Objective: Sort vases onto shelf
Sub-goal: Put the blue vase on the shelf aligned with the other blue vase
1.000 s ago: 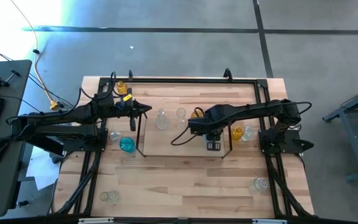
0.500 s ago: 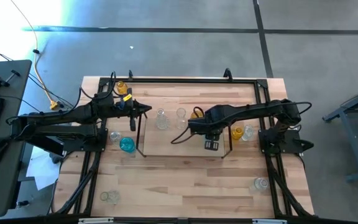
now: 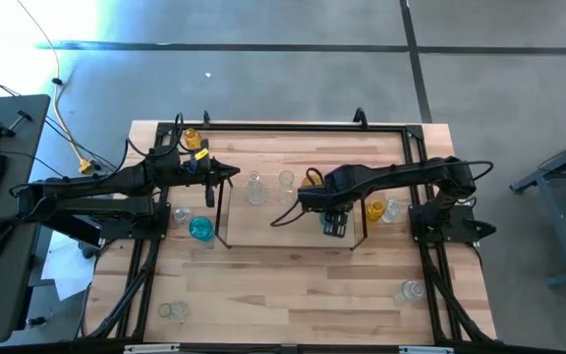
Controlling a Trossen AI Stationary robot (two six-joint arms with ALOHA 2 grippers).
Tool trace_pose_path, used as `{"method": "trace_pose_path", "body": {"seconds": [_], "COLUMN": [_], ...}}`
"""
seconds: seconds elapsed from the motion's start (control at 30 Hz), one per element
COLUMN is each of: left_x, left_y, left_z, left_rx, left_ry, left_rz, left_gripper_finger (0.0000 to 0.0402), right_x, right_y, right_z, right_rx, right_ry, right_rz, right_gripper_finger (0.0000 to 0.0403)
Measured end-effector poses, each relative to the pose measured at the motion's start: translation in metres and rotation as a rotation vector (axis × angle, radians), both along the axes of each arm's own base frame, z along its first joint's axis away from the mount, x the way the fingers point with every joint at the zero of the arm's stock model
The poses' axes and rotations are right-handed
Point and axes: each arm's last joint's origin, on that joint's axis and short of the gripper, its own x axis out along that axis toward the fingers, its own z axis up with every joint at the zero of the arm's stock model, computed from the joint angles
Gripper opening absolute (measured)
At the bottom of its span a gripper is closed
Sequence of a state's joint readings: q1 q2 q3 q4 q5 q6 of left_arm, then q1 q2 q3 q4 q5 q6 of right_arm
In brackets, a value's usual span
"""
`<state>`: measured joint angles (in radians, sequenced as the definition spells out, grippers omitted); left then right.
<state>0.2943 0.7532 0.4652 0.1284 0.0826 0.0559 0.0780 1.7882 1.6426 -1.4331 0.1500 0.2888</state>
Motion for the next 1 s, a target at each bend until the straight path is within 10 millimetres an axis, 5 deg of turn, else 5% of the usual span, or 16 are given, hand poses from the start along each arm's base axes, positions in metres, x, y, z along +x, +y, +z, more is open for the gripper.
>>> {"method": "trace_pose_path", "body": {"seconds": [0.27,0.7,1.0], "left_x": [0.0,0.0,0.0], "left_y": [0.0,0.0,0.0], "left_z": [0.0,0.0,0.0], "left_rx": [0.0,-0.001,-0.001], "left_ry": [0.0,0.003,0.004], "left_rz": [0.0,0.0,0.0], "left_gripper_finger": [0.0,0.0,0.0], "right_x": [0.008,0.012,0.009], "right_y": [0.005,0.012,0.009], "right_z": [0.022,-0.001,-0.005], "right_rx": [-0.019,0.016,-0.012], "right_ry": [-0.119,-0.118,-0.094], "right_rz": [0.006,0.093,0.06], "right_gripper_finger": [0.017,0.0013,0.0009]}}
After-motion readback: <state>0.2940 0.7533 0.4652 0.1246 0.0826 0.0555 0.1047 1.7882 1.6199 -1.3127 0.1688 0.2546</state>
